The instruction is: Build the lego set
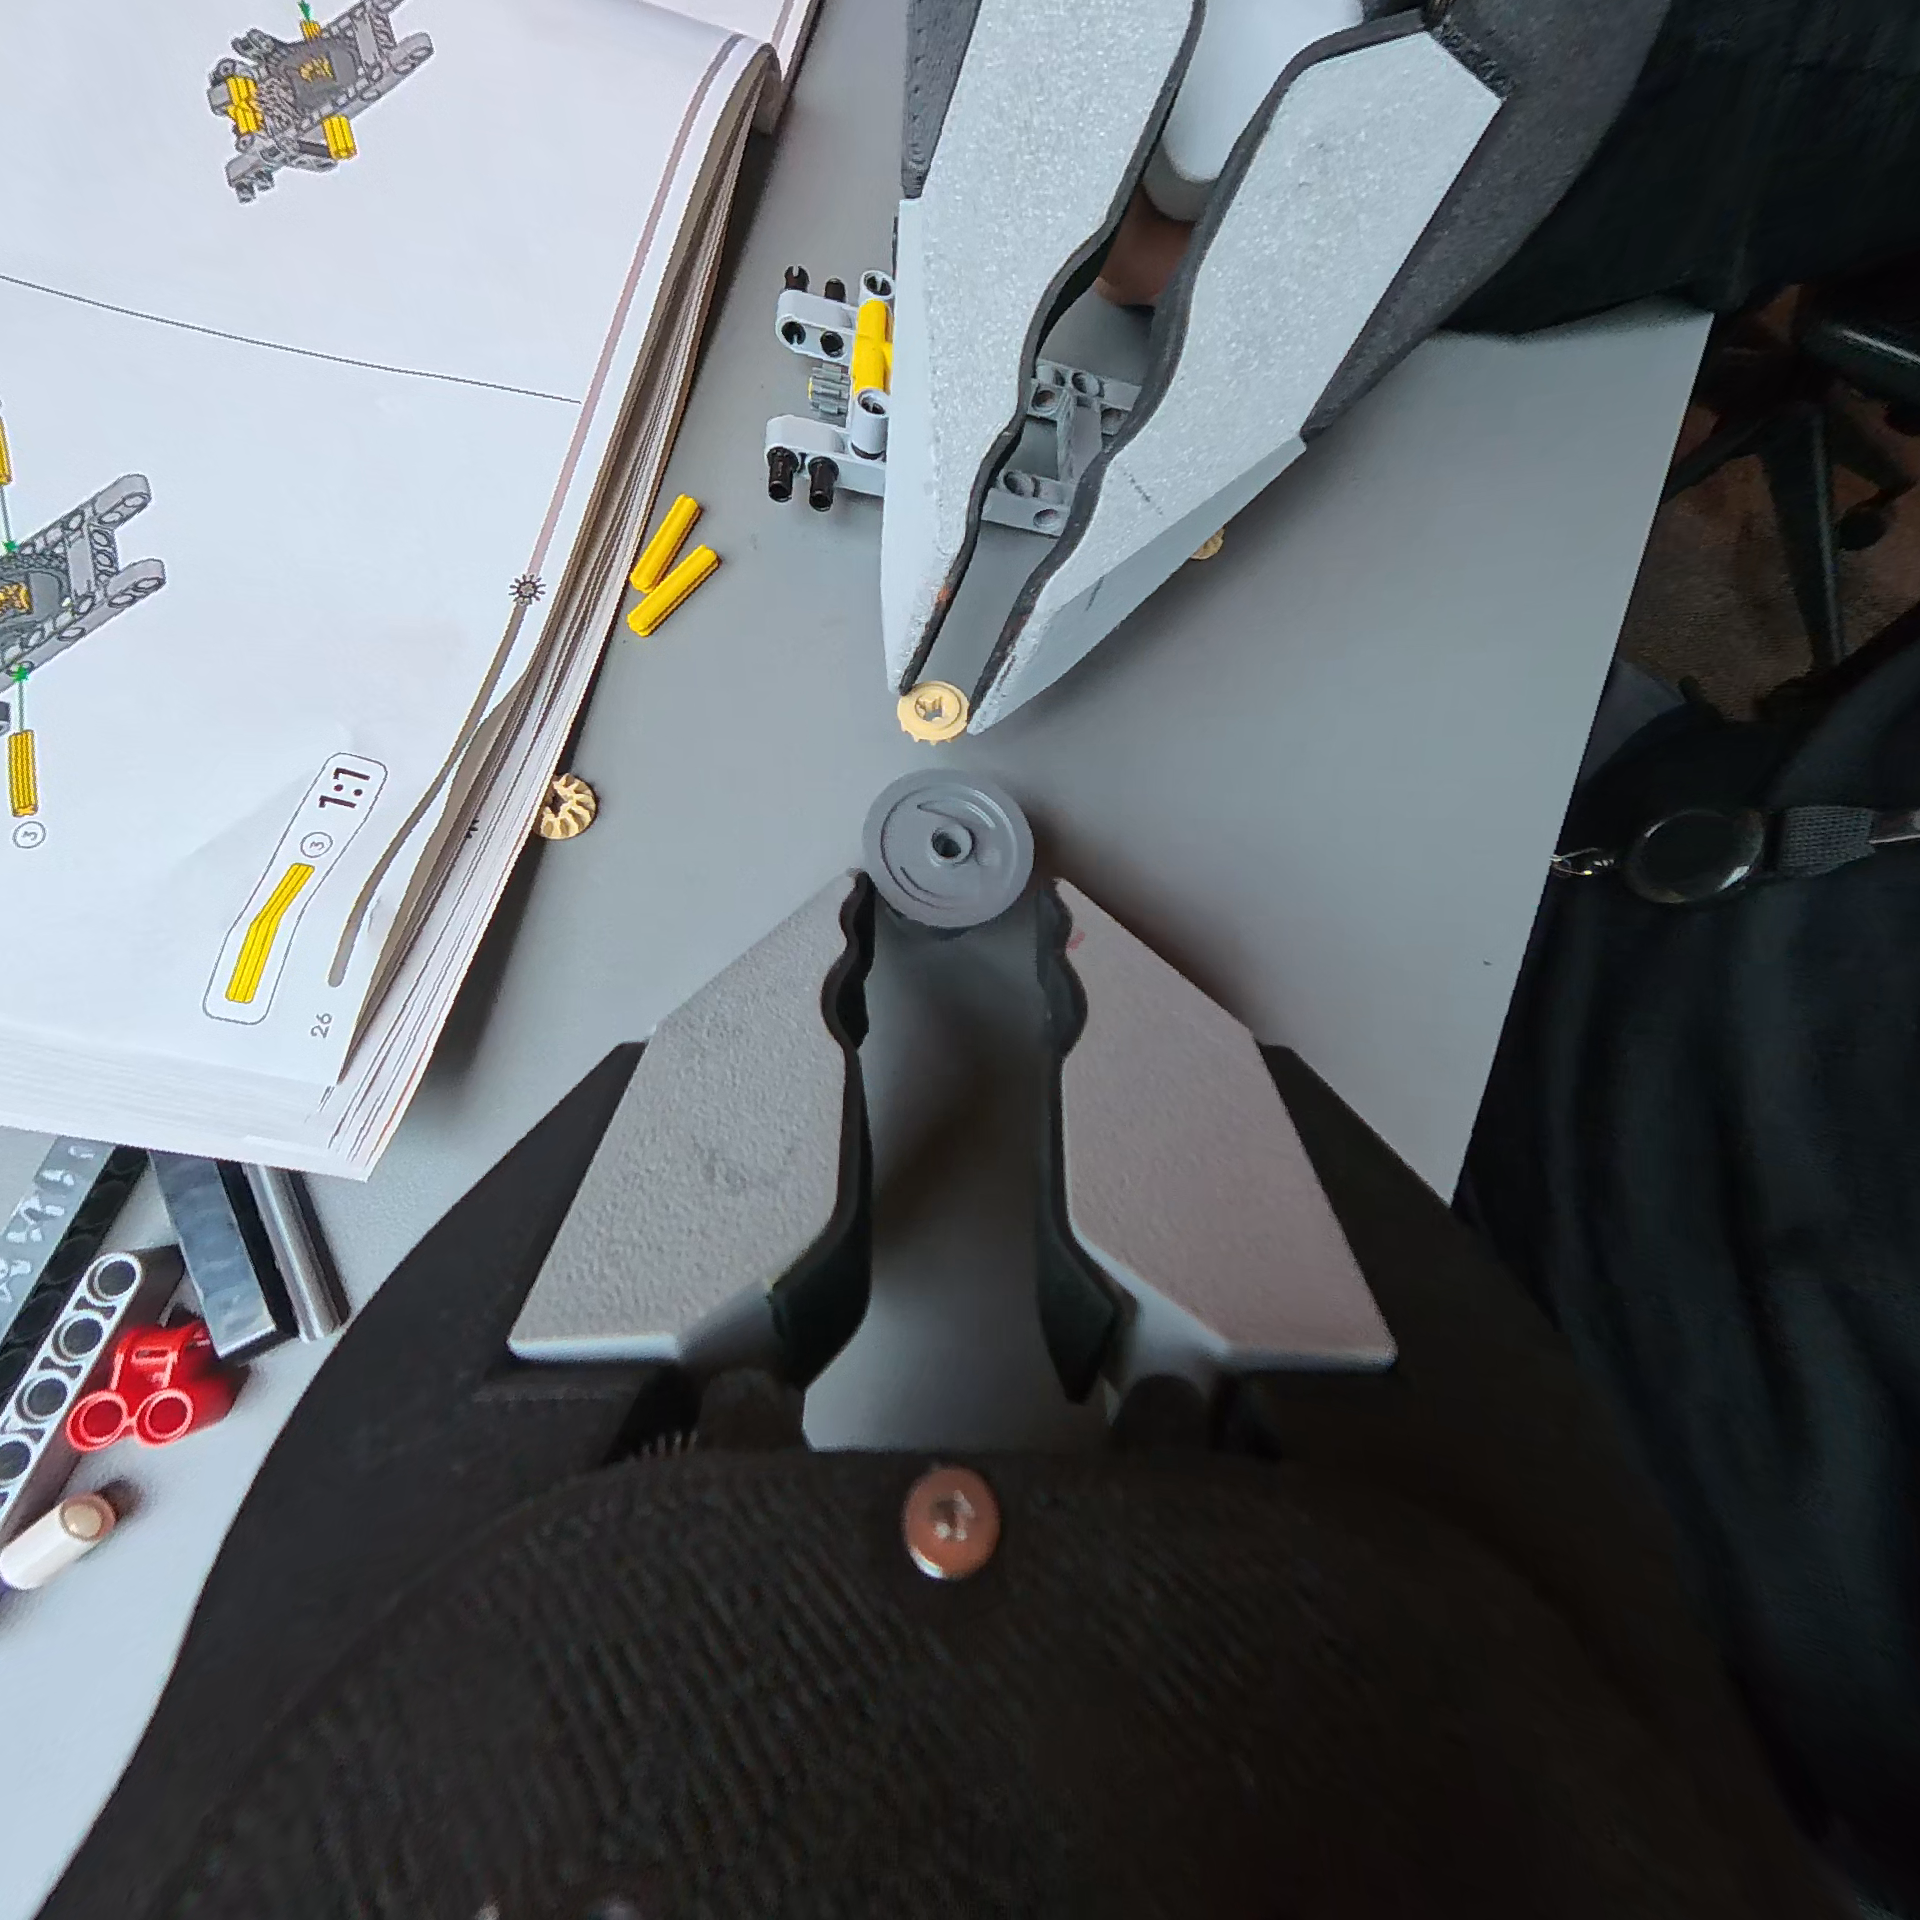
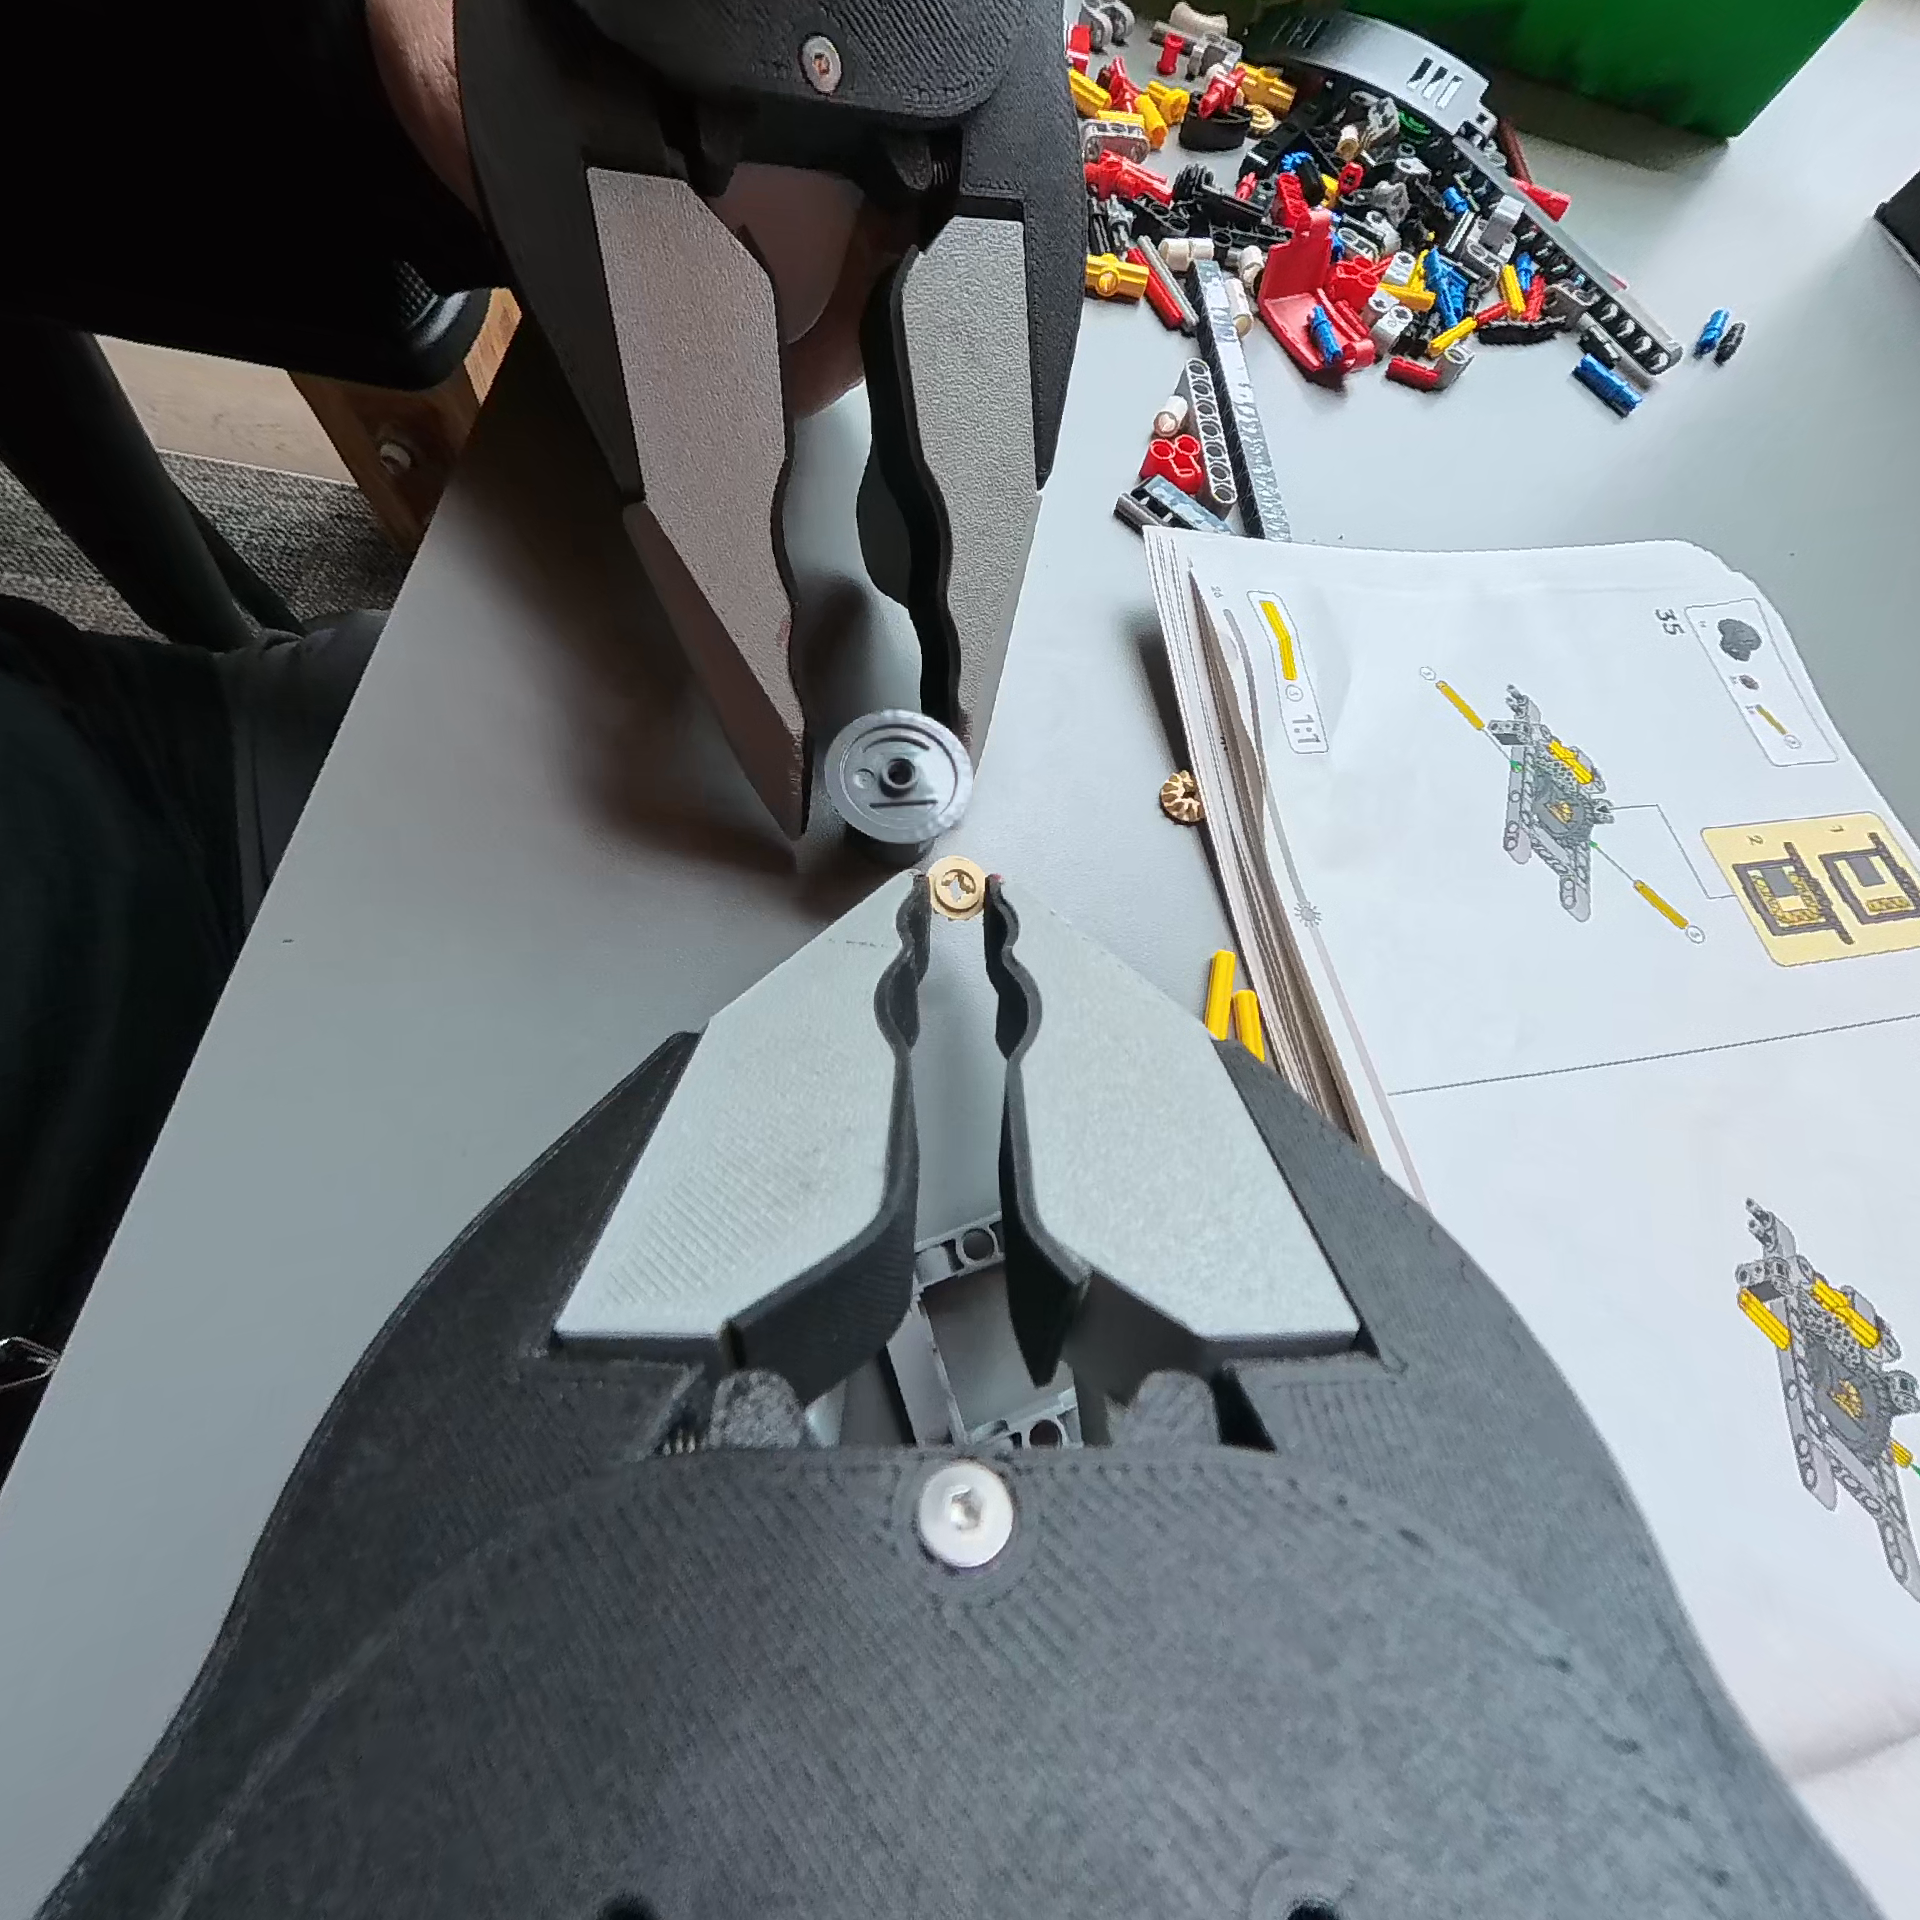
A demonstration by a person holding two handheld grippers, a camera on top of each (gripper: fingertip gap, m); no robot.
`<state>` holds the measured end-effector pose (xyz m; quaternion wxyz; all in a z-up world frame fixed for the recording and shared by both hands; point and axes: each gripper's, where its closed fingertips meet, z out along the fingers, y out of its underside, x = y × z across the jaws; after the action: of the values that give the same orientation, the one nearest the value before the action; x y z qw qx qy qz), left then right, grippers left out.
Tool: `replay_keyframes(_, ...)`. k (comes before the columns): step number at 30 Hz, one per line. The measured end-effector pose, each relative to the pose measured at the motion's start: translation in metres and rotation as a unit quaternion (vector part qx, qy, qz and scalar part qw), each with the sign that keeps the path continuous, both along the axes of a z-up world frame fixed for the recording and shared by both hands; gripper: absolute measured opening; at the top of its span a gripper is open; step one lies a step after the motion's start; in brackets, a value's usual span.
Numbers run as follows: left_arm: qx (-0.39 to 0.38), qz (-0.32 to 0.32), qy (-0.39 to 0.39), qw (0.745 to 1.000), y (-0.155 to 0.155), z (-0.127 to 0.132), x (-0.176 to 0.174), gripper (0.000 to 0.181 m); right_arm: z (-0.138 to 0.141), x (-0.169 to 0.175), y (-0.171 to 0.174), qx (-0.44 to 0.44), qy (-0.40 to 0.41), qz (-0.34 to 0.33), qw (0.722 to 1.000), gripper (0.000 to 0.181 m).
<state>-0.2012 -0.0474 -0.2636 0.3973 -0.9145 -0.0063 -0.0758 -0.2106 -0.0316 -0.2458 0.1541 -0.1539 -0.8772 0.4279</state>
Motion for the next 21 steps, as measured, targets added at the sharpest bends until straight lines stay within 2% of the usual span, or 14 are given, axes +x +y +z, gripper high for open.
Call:
replay_keyframes(17,-0.001,0.000,0.003,1.000,-0.0023,0.0000,-0.0013,0.028,0.0000,0.0000,0.0000,-0.001,0.000,0.000,1.000,0.007)
replay_keyframes(21,-0.005,0.005,0.008,1.000,-0.0032,0.0002,-0.0030,0.035,0.0002,-0.0004,0.0004,-0.001,0.000,-0.001,1.000,0.007)
